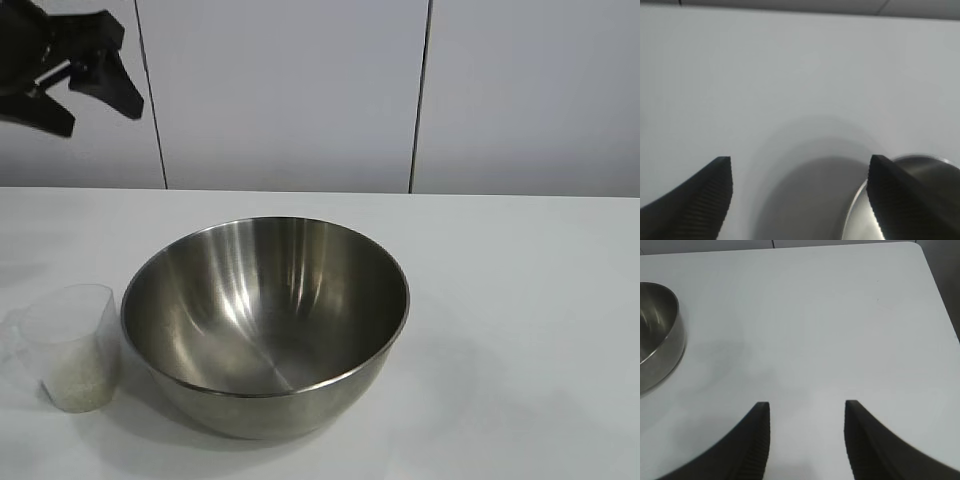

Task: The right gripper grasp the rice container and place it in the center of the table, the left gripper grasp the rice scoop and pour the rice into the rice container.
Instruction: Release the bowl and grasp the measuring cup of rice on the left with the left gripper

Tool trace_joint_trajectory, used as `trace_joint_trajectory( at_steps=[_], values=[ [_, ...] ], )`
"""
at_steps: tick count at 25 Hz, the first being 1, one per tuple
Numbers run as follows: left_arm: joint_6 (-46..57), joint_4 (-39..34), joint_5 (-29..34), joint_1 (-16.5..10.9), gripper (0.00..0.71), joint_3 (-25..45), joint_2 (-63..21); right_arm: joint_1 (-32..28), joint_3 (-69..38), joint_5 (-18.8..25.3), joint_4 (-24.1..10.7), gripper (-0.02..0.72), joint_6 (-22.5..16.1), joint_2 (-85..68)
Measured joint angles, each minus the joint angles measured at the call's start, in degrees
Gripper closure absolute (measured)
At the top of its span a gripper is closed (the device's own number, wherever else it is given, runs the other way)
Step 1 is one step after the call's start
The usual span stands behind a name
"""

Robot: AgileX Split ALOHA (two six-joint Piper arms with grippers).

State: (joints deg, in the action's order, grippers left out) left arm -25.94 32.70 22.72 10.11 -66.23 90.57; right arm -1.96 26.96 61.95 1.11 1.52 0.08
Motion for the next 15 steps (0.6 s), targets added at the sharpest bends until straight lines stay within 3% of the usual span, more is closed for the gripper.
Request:
trace_joint_trajectory(
  at_steps=[4,8,12,15],
  values=[
    [1.0,-7.2,-3.7,0.0,0.168,0.1,-7.4,0.0,0.0,0.0,0.0,0.387,0.0,0.0],
    [10.3,-22.0,-8.4,0.9,0.168,3.6,-17.2,0.0,0.0,0.0,0.0,0.387,0.0,0.0],
    [24.7,-35.9,-16.3,1.1,0.168,14.6,-29.1,0.0,0.0,0.0,0.0,0.387,0.0,0.0],
    [31.9,-41.8,-23.4,1.1,0.168,25.8,-37.6,0.0,0.0,0.0,0.0,0.387,0.0,0.0]
  ],
)
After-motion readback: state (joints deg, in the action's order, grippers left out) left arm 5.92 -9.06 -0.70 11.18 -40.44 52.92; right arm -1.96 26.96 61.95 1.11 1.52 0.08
